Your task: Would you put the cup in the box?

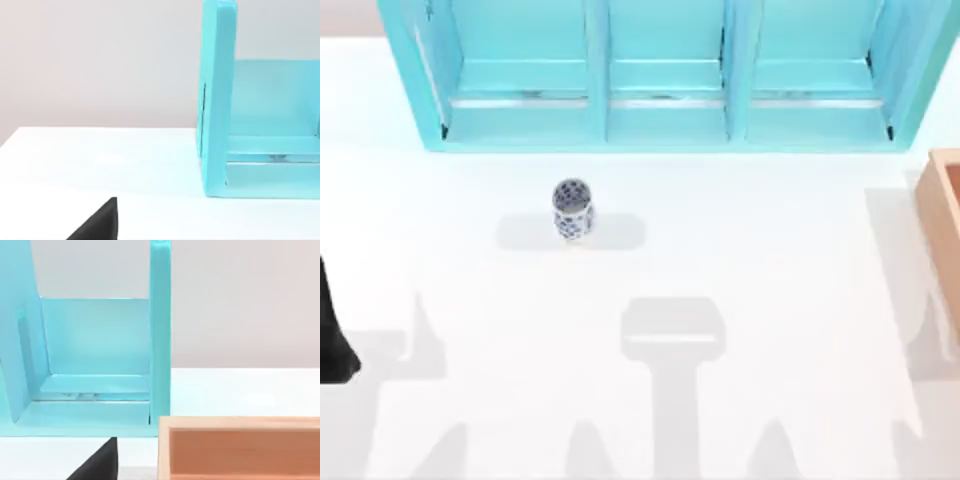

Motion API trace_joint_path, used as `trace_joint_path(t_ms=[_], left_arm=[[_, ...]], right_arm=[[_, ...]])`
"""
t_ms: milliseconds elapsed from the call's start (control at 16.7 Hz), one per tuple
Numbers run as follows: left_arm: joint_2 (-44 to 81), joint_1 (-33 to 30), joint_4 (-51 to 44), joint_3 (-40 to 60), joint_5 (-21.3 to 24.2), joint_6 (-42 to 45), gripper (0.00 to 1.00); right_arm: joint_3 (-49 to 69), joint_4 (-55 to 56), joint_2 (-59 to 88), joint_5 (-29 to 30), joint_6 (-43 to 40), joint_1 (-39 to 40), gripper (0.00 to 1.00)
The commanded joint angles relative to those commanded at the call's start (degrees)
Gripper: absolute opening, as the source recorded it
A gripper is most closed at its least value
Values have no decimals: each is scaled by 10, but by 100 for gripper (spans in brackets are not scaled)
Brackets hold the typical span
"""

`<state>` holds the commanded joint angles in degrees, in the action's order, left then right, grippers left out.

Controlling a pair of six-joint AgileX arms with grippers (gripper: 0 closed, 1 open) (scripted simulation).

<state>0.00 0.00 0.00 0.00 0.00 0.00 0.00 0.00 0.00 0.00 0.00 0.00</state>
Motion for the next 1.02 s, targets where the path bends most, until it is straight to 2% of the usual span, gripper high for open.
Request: trace_joint_path(t_ms=[240, 480, 720, 1020], left_arm=[[0, 0, 0, 0, 0, 0, 100], [0, 0, 0, 0, 0, 0, 100], [0, 0, 0, 0, 0, 0, 100], [0, 0, 0, 0, 0, 0, 100]], right_arm=[[15, -8, 14, 3, 3, 8, 100], [117, -61, 109, 25, 25, 58, 100], [316, -153, 284, 62, 64, 134, 100], [664, -310, 580, 117, 129, 240, 100]])
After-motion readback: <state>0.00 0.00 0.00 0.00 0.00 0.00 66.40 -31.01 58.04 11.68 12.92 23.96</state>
